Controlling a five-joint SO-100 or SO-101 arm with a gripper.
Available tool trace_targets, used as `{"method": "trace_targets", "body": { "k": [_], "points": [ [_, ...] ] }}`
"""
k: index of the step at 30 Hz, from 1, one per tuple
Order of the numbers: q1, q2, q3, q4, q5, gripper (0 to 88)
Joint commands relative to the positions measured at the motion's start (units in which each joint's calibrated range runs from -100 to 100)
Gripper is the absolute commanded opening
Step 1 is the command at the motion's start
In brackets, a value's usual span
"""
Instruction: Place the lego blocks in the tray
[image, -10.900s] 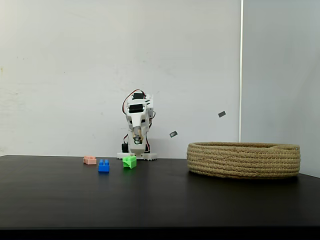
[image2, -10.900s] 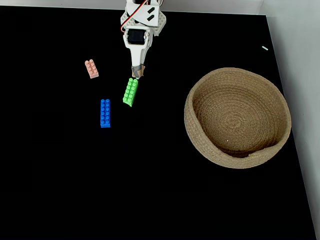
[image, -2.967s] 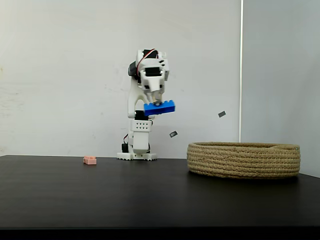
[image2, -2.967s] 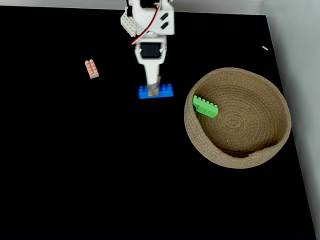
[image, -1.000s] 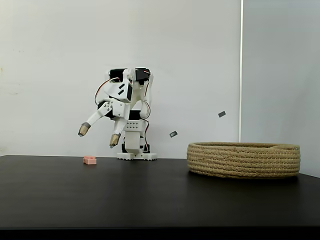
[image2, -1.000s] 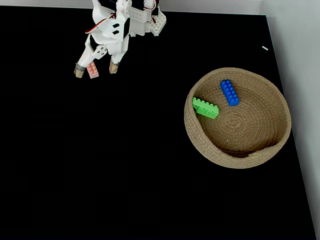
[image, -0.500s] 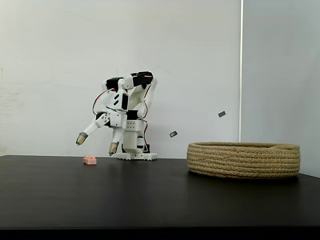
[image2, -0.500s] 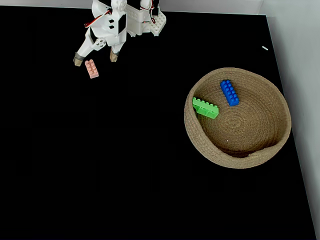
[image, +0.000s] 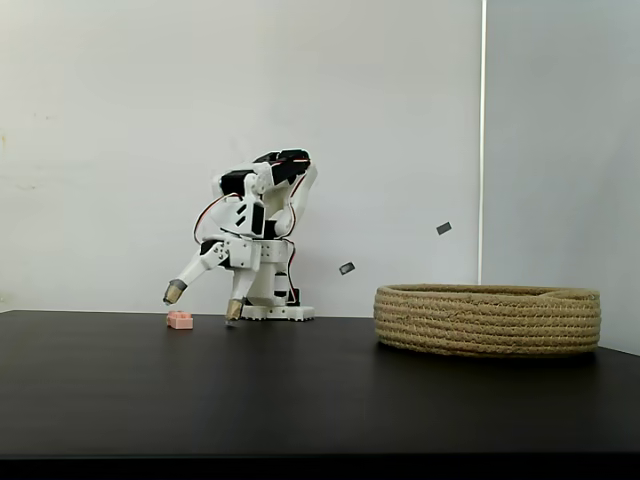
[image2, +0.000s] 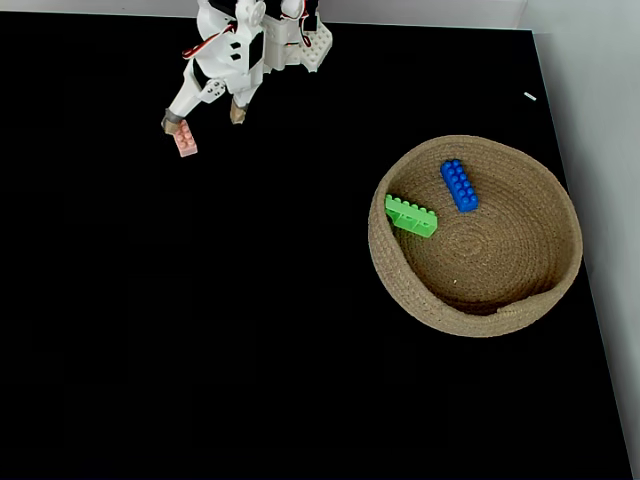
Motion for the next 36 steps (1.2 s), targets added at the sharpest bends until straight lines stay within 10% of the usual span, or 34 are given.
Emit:
{"method": "trace_targets", "body": {
  "k": [1, 15, 36],
  "points": [
    [0.8, -2.1, 0.4, -1.6, 0.8, 38.4],
    [-1.7, -2.4, 2.4, -4.0, 1.1, 22.1],
    [-6.2, -3.1, -0.2, -7.9, -0.9, 23.0]
  ]
}}
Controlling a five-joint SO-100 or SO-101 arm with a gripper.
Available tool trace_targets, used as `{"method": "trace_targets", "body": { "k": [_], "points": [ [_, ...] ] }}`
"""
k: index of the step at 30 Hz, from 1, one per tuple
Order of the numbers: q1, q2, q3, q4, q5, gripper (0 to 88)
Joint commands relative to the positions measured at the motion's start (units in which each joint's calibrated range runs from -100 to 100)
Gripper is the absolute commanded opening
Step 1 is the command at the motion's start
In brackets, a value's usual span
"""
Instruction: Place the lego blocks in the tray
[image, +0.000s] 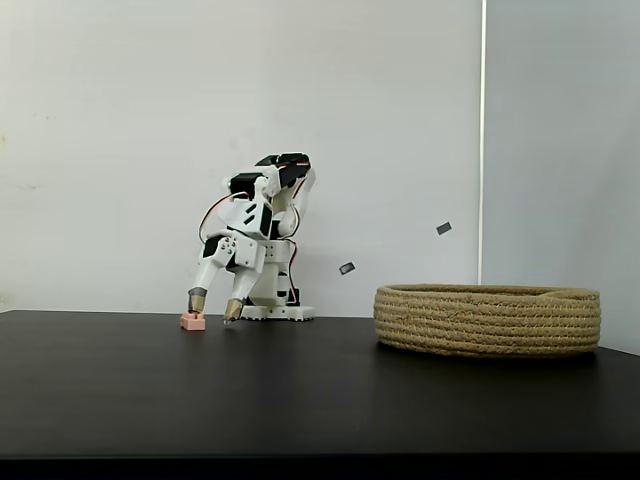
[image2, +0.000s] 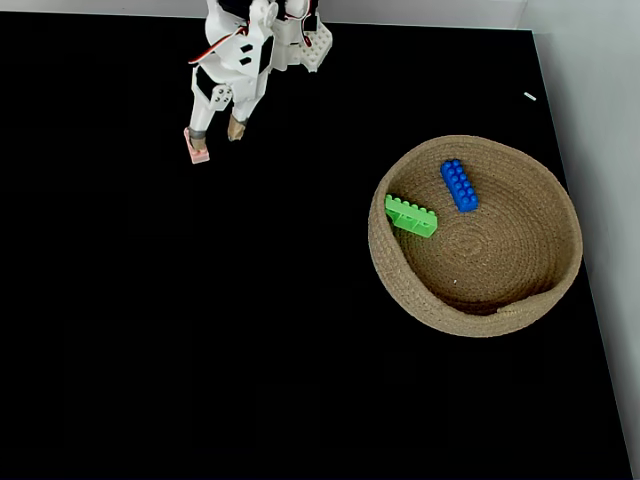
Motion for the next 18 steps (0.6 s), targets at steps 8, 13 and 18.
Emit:
{"method": "trace_targets", "body": {
  "k": [8, 13, 18],
  "points": [
    [-1.0, -5.1, -5.3, 1.2, 2.2, 35.2],
    [1.3, -4.0, -13.4, 14.2, 4.5, 41.0],
    [3.5, -2.7, -7.0, 11.9, 7.8, 46.4]
  ]
}}
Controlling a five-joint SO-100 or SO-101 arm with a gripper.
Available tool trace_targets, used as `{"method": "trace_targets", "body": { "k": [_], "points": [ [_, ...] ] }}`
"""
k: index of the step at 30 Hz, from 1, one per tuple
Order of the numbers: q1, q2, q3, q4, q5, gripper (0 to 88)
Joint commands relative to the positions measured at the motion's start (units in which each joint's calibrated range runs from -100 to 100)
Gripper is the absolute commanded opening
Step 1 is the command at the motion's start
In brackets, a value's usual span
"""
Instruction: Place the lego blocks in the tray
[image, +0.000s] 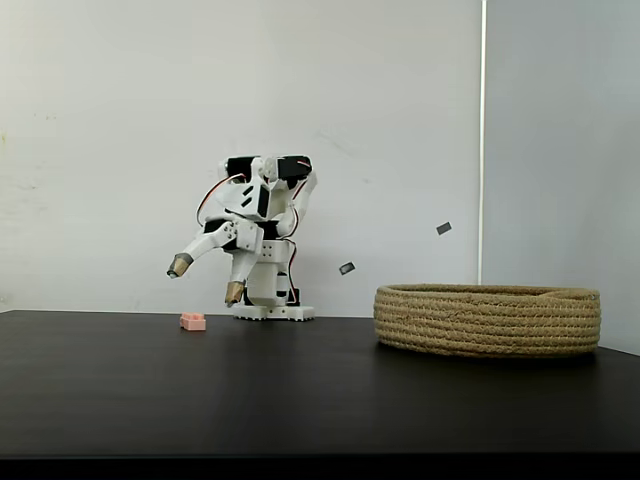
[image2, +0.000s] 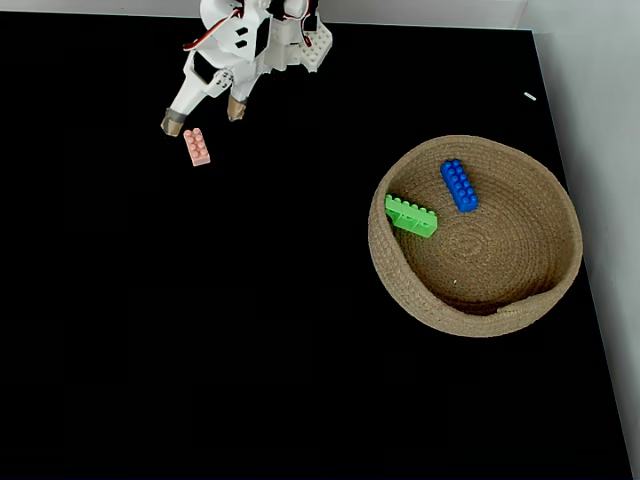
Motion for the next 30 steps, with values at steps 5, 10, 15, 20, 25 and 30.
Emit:
{"method": "trace_targets", "body": {
  "k": [5, 10, 15, 20, 25, 30],
  "points": [
    [1.1, -1.0, 4.7, -4.9, 1.7, 47.4],
    [3.1, 1.9, 5.3, -5.3, 2.0, 48.1],
    [4.4, 8.7, 1.6, -9.1, 1.1, 47.4],
    [3.8, 17.1, -3.5, -9.1, 1.1, 46.8],
    [3.8, 23.3, -6.3, -10.7, 1.4, 47.0],
    [4.5, 28.4, -9.1, -12.7, 1.3, 47.0]
  ]
}}
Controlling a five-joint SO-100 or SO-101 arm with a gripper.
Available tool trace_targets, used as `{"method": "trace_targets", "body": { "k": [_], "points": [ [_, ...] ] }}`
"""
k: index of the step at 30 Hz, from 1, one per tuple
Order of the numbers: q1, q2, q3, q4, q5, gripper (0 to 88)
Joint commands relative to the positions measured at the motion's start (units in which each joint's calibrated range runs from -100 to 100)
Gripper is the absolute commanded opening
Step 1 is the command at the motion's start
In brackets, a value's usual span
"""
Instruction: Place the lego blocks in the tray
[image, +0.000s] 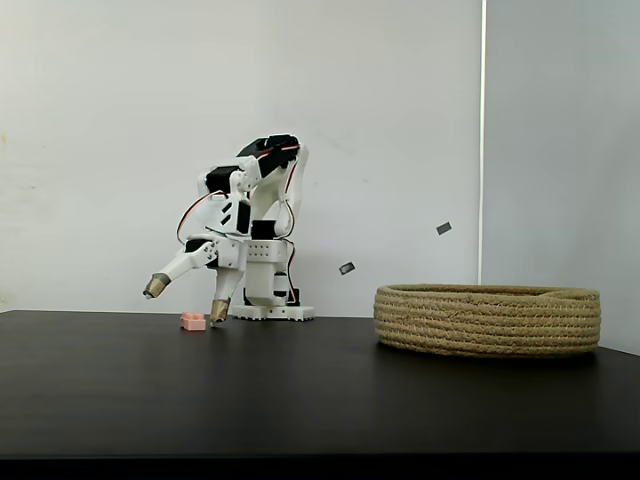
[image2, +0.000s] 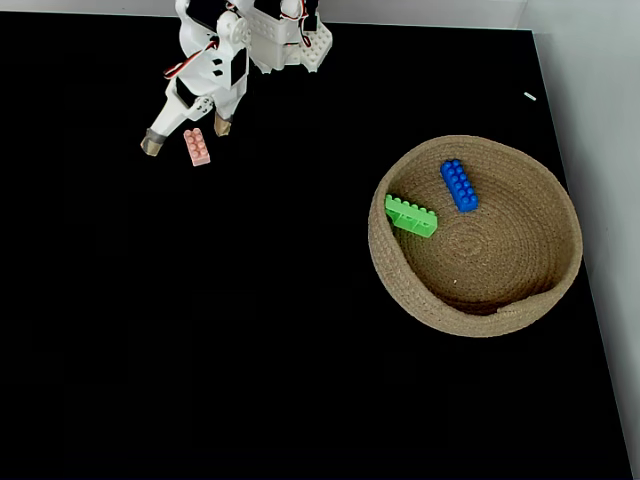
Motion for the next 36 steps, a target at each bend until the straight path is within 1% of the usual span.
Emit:
{"method": "trace_targets", "body": {
  "k": [1, 8, 11, 12, 13, 14, 15, 16, 23, 25, 26, 28, 30, 33, 36],
  "points": [
    [0.8, 4.8, -3.3, -1.6, 0.1, 46.7],
    [1.7, 10.4, -6.1, -3.7, 0.3, 45.0],
    [2.6, 11.6, -6.5, -3.7, 0.8, 41.3],
    [2.7, 11.9, -6.8, -3.7, 0.8, 37.8],
    [2.7, 12.1, -7.0, -3.7, 0.9, 32.1],
    [2.5, 12.2, -7.1, -3.7, 1.3, 23.5],
    [2.3, 12.2, -7.2, -3.9, 1.7, 12.2],
    [2.3, 12.2, -7.2, -3.9, 1.7, 4.8],
    [1.8, 10.6, -6.3, -5.5, 1.0, 2.8],
    [0.8, 8.8, -5.4, -5.7, -0.4, 2.5],
    [0.0, 7.5, -4.8, -5.8, -0.7, 0.1],
    [-1.8, 4.5, -2.3, -8.6, 1.1, 0.0],
    [-3.3, 1.4, -0.9, -10.0, 0.6, 0.0],
    [-5.2, -4.8, -0.8, -8.7, -0.4, 0.0],
    [-9.6, -12.8, -1.9, -4.7, -0.3, 0.0]
  ]
}}
